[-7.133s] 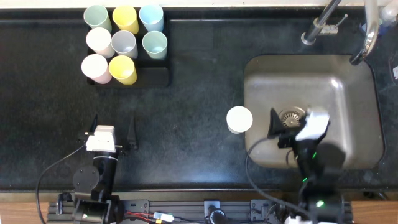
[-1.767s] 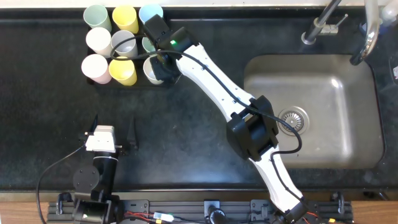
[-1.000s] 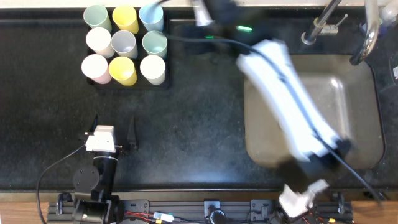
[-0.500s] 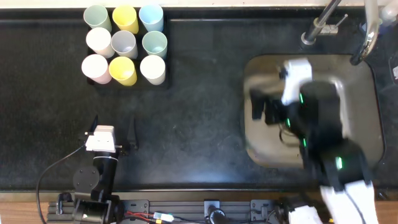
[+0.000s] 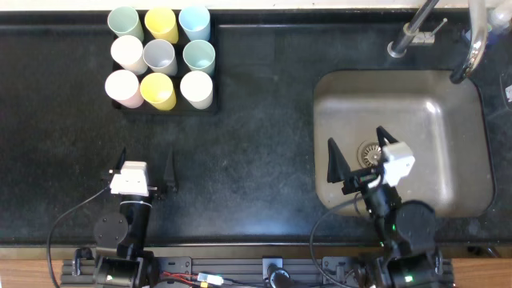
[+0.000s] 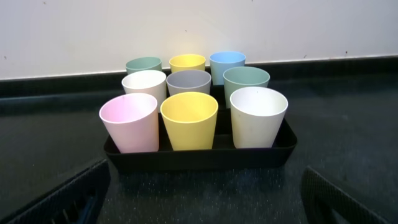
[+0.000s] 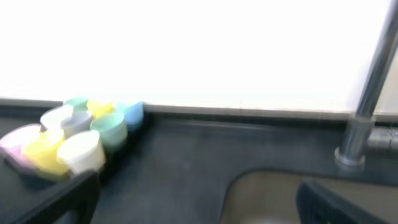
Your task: Store Cups
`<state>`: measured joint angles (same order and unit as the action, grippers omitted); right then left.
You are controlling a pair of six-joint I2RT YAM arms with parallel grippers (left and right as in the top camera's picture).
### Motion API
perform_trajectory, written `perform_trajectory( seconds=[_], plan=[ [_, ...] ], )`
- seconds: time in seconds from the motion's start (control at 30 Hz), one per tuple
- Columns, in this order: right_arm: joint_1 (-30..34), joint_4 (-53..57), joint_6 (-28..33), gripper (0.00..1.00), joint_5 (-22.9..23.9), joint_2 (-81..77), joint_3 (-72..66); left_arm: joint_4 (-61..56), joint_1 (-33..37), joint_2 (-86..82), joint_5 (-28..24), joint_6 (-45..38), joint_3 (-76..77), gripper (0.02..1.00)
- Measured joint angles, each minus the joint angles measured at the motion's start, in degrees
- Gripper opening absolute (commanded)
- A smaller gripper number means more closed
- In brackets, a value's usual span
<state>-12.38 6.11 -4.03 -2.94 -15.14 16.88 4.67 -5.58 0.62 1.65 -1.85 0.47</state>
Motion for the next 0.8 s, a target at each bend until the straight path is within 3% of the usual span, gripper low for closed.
perform_trajectory(
  seconds=[0.13,0.3,0.6,0.8],
  plan=[
    [2.43,-9.05,-0.02,0.998,-0.04,8.44,-9.38,0.00,0.00,0.00,0.00,0.00,0.00,1.000],
    [5.27,-12.28,0.02,0.996,-0.02,14.10,-15.15,-0.02,0.00,0.00,0.00,0.00,0.00,1.000],
    [5.22,-2.08,0.00,0.993,-0.04,14.27,-15.85,-0.02,0.00,0.00,0.00,0.00,0.00,1.000],
    [5.22,-1.73,0.00,0.996,-0.04,14.29,-15.85,-0.02,0.00,0.00,0.00,0.00,0.00,1.000]
  ],
)
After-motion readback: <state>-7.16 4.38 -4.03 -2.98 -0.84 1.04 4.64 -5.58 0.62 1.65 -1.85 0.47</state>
